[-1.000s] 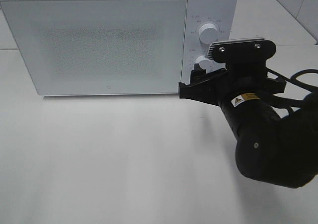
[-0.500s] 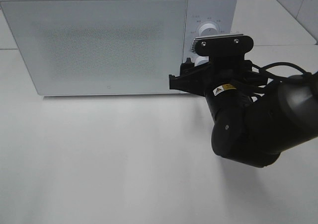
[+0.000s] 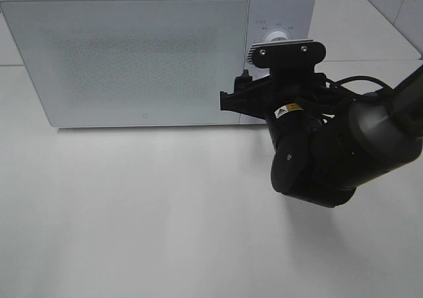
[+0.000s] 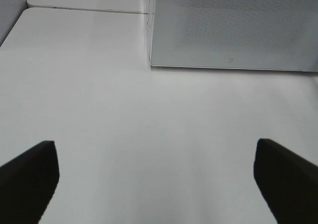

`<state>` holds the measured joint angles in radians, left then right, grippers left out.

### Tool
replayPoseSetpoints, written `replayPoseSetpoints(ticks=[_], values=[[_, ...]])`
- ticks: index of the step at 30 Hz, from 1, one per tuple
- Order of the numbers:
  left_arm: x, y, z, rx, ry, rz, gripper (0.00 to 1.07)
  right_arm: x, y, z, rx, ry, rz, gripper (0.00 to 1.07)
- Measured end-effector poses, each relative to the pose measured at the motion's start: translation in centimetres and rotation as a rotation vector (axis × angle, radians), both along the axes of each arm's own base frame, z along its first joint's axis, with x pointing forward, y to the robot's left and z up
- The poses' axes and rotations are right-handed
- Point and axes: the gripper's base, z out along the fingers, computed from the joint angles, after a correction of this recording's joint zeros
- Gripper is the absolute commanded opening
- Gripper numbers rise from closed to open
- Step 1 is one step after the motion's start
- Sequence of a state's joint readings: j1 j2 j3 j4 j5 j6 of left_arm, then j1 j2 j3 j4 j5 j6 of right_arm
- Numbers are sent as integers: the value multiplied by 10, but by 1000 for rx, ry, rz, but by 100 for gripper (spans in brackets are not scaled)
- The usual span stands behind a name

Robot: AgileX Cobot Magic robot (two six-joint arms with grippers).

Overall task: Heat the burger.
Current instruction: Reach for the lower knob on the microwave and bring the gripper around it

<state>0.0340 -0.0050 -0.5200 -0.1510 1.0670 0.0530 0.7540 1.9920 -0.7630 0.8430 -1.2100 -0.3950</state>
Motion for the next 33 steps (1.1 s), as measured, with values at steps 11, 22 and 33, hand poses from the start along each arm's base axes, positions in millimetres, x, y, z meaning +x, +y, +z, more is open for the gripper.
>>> replayPoseSetpoints(ticks=[11, 22, 33], values=[[0, 0, 0, 0, 0, 0, 100, 13, 1, -12, -22, 8, 3, 76], [0, 0, 0, 0, 0, 0, 100, 22, -2, -19, -23, 32, -10, 76], [0, 0, 0, 0, 0, 0, 100, 29, -3, -21, -20, 45, -7, 76]])
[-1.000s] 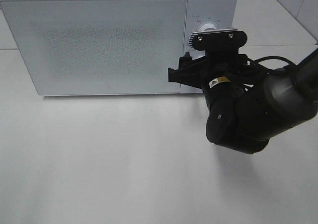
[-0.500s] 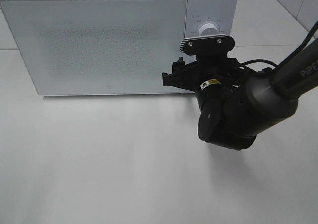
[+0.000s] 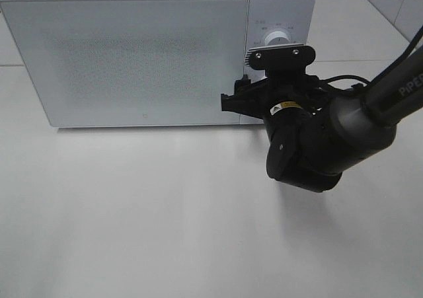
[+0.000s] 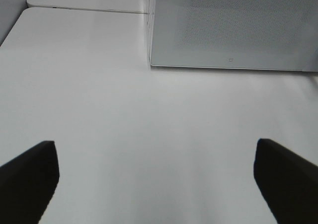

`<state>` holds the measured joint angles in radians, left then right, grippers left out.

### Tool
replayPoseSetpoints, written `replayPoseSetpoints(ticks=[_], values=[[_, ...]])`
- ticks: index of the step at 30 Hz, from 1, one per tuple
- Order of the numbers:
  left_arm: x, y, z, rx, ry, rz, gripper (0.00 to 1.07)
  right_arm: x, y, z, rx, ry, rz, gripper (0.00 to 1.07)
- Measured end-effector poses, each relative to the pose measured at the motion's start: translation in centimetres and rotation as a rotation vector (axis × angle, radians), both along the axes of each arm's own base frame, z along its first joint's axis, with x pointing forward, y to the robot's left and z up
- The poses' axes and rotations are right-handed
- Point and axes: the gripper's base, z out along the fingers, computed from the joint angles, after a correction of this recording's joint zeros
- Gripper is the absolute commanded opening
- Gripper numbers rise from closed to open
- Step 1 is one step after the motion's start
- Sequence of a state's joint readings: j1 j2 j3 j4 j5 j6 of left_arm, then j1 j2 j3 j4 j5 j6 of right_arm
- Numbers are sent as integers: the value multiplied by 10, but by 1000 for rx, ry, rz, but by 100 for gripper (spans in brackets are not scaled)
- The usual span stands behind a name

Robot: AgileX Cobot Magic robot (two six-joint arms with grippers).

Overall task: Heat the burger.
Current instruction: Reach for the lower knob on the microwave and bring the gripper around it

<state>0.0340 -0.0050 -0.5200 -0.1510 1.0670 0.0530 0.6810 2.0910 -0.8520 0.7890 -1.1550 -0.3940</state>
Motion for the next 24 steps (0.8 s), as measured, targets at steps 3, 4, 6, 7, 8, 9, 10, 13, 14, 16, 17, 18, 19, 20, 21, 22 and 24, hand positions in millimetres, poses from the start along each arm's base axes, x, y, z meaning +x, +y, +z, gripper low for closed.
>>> replayPoseSetpoints(ticks=[3, 4, 6, 7, 8, 9, 10, 13, 14, 16, 17, 18, 19, 20, 21, 22, 24], values=[[0, 0, 0, 0, 0, 0, 100, 1, 2, -5, -4, 26, 13, 76], [0, 0, 0, 0, 0, 0, 100, 1, 2, -6, -3, 27, 12, 76], [0, 0, 0, 0, 0, 0, 100, 1, 2, -5, -2, 28, 10, 76], [0, 0, 0, 0, 0, 0, 100, 1, 2, -5, -2, 28, 10, 76], [0, 0, 0, 0, 0, 0, 100, 1, 2, -6, -1, 29, 10, 76], [0, 0, 0, 0, 0, 0, 100, 1, 2, -6, -1, 29, 10, 76], [0, 0, 0, 0, 0, 0, 100, 1, 2, -6, -1, 29, 10, 76], [0, 0, 0, 0, 0, 0, 100, 1, 2, -6, -1, 29, 8, 76], [0, 0, 0, 0, 0, 0, 100, 1, 2, -5, -1, 28, 6, 76], [0, 0, 0, 0, 0, 0, 100, 1, 2, -4, 0, 27, 4, 75], [0, 0, 0, 0, 0, 0, 100, 1, 2, -4, 1, 26, 4, 74], [0, 0, 0, 0, 0, 0, 100, 1, 2, -4, 1, 26, 4, 74], [0, 0, 0, 0, 0, 0, 100, 1, 2, -4, 1, 26, 4, 70], [0, 0, 0, 0, 0, 0, 100, 1, 2, -4, 1, 26, 4, 70], [0, 0, 0, 0, 0, 0, 100, 1, 2, -4, 1, 26, 5, 62], [0, 0, 0, 0, 0, 0, 100, 1, 2, -4, 2, 24, 5, 56], [0, 0, 0, 0, 0, 0, 100, 1, 3, -4, 3, 23, 3, 44]])
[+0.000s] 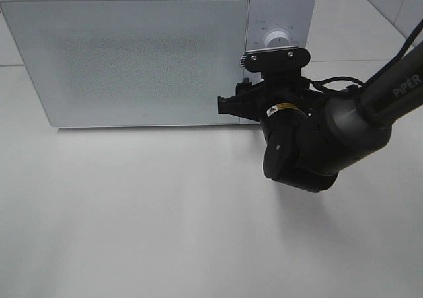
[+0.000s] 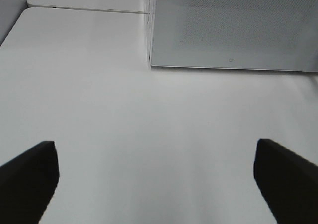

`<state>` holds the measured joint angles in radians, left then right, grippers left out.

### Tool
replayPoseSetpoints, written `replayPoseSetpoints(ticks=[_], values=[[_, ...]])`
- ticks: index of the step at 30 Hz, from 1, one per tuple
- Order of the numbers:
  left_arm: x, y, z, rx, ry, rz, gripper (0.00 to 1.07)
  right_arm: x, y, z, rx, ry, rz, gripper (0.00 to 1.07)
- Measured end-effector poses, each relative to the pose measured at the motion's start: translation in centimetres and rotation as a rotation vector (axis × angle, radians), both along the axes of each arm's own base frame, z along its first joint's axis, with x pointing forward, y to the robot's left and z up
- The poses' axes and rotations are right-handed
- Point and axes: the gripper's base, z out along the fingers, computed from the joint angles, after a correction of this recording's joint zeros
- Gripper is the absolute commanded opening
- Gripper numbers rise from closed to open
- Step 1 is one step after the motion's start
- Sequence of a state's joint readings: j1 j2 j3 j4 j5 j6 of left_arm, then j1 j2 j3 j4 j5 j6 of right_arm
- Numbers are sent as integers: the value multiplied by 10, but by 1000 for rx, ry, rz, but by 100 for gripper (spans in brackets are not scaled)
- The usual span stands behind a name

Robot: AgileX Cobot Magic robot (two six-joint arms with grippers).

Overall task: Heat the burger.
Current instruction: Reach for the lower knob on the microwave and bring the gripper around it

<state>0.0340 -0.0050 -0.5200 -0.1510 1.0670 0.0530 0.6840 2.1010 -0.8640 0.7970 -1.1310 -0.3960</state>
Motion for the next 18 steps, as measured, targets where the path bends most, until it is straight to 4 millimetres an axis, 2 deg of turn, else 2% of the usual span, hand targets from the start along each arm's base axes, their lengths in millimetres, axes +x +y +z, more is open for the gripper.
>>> replayPoseSetpoints(ticks=[1, 2, 3, 4, 5, 8, 18], values=[[0, 0, 0, 0, 0, 0, 100, 0, -1, 0, 4, 2, -16, 37], [0, 0, 0, 0, 0, 0, 100, 0, -1, 0, 4, 2, -16, 37], [0, 0, 0, 0, 0, 0, 100, 0, -2, 0, 7, 0, -28, 23], [0, 0, 0, 0, 0, 0, 100, 0, -2, 0, 7, 0, -28, 23], [0, 0, 0, 0, 0, 0, 100, 0, -3, 0, 8, 1, -31, 10], [0, 0, 0, 0, 0, 0, 100, 0, -3, 0, 8, 1, -32, 0], [0, 0, 0, 0, 0, 0, 100, 0, -3, 0, 8, -1, -33, 0]])
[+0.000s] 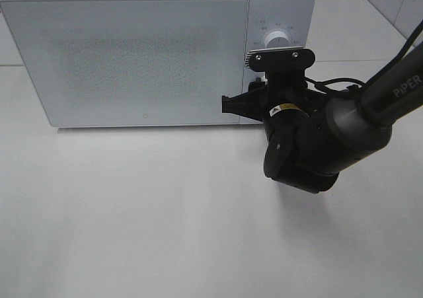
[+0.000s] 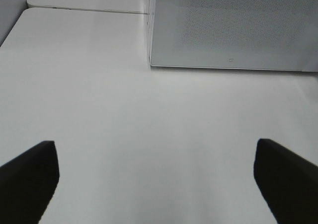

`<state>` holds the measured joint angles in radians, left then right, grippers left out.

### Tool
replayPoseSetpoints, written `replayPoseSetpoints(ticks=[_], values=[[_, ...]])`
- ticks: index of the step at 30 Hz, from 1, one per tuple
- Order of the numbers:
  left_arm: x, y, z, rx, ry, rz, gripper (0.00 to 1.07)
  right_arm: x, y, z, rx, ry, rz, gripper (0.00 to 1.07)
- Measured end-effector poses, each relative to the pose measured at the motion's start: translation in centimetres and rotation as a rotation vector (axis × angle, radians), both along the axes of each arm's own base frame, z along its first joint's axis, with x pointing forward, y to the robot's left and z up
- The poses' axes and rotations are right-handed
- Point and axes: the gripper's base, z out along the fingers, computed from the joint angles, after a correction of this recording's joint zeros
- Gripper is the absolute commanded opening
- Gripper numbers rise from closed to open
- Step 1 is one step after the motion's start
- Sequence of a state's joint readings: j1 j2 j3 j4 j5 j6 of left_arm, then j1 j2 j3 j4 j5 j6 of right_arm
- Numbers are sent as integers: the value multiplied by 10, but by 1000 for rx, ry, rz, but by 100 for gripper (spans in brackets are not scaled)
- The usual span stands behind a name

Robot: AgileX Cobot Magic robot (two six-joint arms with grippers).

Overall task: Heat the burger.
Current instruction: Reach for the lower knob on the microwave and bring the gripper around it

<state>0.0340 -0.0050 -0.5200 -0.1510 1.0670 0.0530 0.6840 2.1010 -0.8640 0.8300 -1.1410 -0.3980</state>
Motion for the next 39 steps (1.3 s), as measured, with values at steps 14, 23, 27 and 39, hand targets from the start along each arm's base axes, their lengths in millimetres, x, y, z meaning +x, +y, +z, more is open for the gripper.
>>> replayPoseSetpoints(ticks=[14, 23, 27, 39], values=[[0, 0, 0, 0, 0, 0, 100, -1, -1, 0, 264, -23, -19, 0], [0, 0, 0, 0, 0, 0, 100, -2, -1, -1, 786, -27, -104, 0], [0, 0, 0, 0, 0, 0, 100, -3, -3, -3, 949, -19, -130, 0], [0, 0, 0, 0, 0, 0, 100, -3, -2, -3, 1494, -4, -251, 0]])
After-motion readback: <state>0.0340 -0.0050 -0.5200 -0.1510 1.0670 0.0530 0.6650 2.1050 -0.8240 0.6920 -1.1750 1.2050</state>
